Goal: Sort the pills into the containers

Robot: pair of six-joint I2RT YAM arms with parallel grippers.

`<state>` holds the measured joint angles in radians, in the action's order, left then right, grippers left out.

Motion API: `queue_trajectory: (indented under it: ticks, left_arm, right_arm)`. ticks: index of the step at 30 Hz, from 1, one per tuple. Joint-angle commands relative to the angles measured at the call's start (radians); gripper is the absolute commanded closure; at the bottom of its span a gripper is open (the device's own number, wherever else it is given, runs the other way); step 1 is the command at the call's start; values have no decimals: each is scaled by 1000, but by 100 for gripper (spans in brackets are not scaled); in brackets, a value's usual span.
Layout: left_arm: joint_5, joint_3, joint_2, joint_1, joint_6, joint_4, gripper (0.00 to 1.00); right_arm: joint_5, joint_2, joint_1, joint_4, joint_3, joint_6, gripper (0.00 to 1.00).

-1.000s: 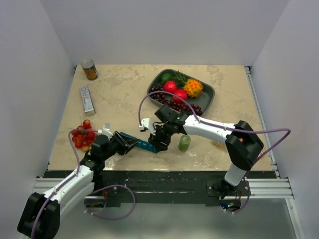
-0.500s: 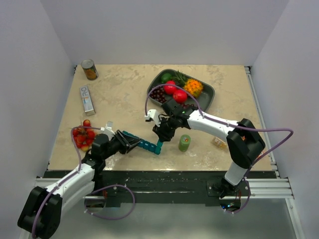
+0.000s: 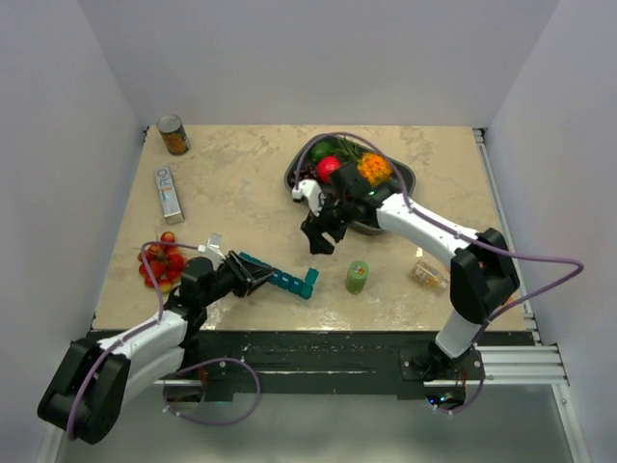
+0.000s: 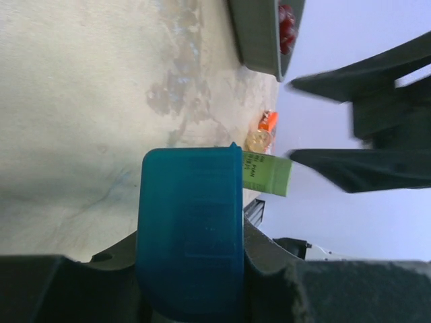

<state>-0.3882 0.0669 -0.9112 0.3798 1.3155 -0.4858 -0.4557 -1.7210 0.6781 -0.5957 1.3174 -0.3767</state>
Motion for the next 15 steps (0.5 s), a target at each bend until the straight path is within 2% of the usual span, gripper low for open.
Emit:
queue_trajectory:
  ticks: [1,3,8,15]
  left_arm:
    - [57,17,-103,-4,-33,-160,100]
    - [66,42,-191,-4,-39,-235,100]
    - [77,102,-424,-4,-38,-455,100]
    - [43,174,-695,-4,-33,-683,100]
  right_arm:
    - [-93,129,-71,-36,68,-21,22]
    - [-110,149,-72,-18,40,-30,18]
    - [-155,158,-77,-6,-29,-54,17]
    - [-204,144,-80,33,-73,-42,18]
